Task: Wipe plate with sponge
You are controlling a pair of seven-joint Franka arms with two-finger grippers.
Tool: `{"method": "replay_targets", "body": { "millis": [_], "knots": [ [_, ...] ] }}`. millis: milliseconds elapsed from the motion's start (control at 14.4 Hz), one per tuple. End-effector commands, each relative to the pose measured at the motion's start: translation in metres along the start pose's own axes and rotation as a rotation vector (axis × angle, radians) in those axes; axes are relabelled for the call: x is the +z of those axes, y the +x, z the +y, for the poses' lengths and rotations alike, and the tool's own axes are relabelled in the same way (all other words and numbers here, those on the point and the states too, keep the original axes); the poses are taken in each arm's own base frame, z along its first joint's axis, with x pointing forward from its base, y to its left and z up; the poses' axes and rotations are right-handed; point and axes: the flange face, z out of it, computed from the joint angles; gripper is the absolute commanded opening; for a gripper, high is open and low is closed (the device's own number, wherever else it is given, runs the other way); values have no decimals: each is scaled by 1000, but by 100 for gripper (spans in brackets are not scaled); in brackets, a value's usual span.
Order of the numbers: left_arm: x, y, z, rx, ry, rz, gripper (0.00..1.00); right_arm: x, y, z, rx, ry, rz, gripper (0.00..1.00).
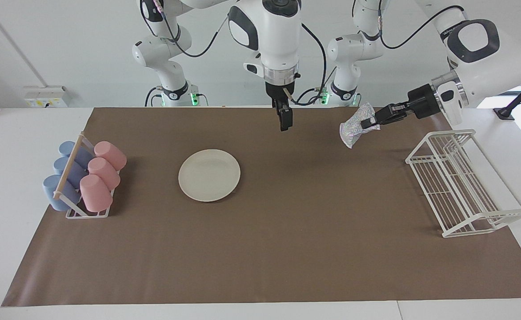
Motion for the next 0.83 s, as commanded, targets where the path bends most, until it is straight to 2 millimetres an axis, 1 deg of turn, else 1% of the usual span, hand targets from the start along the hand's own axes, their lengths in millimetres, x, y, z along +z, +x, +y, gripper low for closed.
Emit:
{"method": "replay_targets", "body": {
  "millis": [0,69,208,416,554,623,762],
  "knots": [
    [10,-3,-41,15,-163,-10,0,-9,-4,-3,28,28,-9,100],
    [22,-1,-55,20,-234,-29,0,-9,-6,-3,28,37,-16,100],
    [37,1,-69,12,-337,-41,0,-10,-7,-4,26,45,-21,100],
    [57,2,-86,74,-436,-35,0,-10,-8,-3,25,48,-22,100],
    [77,-2,-71,83,-499,-43,0,-11,-12,-4,20,67,-31,100],
    [85,-1,-71,116,-496,-19,0,-11,-12,-5,20,77,-33,100],
    [104,-7,-73,192,-483,-27,0,-12,-13,-6,19,86,-39,100]
  ]
}}
